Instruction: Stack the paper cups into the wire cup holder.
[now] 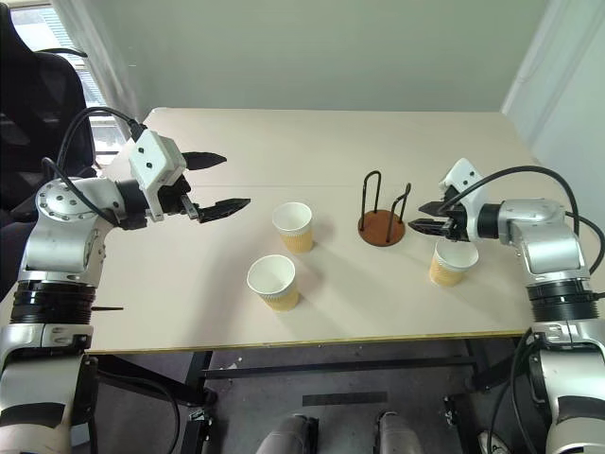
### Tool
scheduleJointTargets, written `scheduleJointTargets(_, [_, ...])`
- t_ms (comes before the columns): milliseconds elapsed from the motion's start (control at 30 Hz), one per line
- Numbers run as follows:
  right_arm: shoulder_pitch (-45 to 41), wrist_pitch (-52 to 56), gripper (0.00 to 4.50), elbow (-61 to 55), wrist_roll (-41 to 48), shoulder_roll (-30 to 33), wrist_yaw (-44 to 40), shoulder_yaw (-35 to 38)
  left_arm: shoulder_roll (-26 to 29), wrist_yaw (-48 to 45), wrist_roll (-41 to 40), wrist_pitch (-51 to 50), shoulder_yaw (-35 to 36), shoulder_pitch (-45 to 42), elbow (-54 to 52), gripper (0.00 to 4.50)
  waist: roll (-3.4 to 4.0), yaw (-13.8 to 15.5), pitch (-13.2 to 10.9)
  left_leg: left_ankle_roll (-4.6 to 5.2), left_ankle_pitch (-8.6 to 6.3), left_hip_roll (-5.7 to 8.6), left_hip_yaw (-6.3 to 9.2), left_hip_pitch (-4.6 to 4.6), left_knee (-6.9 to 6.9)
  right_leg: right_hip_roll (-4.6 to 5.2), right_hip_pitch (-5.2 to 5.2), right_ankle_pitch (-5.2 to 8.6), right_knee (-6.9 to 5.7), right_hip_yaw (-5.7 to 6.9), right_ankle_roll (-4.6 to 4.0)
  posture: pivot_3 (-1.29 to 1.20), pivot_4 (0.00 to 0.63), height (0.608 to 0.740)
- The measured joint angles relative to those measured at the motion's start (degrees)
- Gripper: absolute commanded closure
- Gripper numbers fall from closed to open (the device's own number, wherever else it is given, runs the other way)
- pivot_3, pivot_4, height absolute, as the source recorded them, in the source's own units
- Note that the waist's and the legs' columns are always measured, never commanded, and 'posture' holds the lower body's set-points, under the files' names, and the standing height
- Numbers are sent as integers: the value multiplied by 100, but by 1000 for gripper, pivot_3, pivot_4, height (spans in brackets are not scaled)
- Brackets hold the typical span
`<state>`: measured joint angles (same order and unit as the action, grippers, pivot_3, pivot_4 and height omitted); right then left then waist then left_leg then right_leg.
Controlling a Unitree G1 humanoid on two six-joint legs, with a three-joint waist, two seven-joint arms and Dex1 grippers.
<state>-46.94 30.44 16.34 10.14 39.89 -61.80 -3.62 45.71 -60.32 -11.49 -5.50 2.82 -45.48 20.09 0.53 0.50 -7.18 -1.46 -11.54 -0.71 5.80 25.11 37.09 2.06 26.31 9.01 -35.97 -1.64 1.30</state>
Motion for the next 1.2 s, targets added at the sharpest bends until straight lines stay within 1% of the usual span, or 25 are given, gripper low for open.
scheduleJointTargets(100, [-16,-1,1932,8,-9,-66,22,-7,0,46,14,26,0,0,0,0,0,0,0,1,1,0,0,0,0,0,0,0,-1,0,0,0,150,740])
scheduleJointTargets(200, [-88,-28,940,92,-44,-94,90,-7,4,55,15,34,3,0,3,0,0,21,0,1,1,0,0,1,2,0,0,0,0,0,0,0,150,740])
scheduleJointTargets(500, [-105,-57,940,162,-104,-141,166,-121,5,67,23,47,5,1,5,0,0,19,0,1,0,0,0,1,2,0,0,0,0,0,0,0,150,740])
scheduleJointTargets(700, [-103,69,940,163,-154,-327,321,-251,5,67,35,58,5,1,47,0,0,20,0,1,1,0,0,1,2,0,0,0,-1,0,0,0,150,740])
scheduleJointTargets(900, [-134,-3,940,417,-465,-418,628,-408,-29,102,30,137,19,1,51,0,0,24,0,1,0,0,0,1,2,1,0,0,-1,0,0,0,150,740])
scheduleJointTargets(1000, [-198,-49,940,532,-556,-503,708,-424,-141,85,-84,133,78,15,36,0,0,20,0,1,0,0,0,1,2,1,0,-1,-3,1,0,0,150,740])
scheduleJointTargets(1100, [-227,-96,940,582,-604,-567,781,-427,-170,-119,-324,-10,97,204,-131,0,0,18,0,0,0,0,0,1,2,1,0,-1,-2,1,1,0,150,740])
scheduleJointTargets(1200, [-255,-109,940,660,-678,-629,845,-427,-162,-600,-592,-224,93,420,-321,0,0,18,0,-1,-1,0,0,1,2,1,2,-1,-2,1,0,0,150,740])
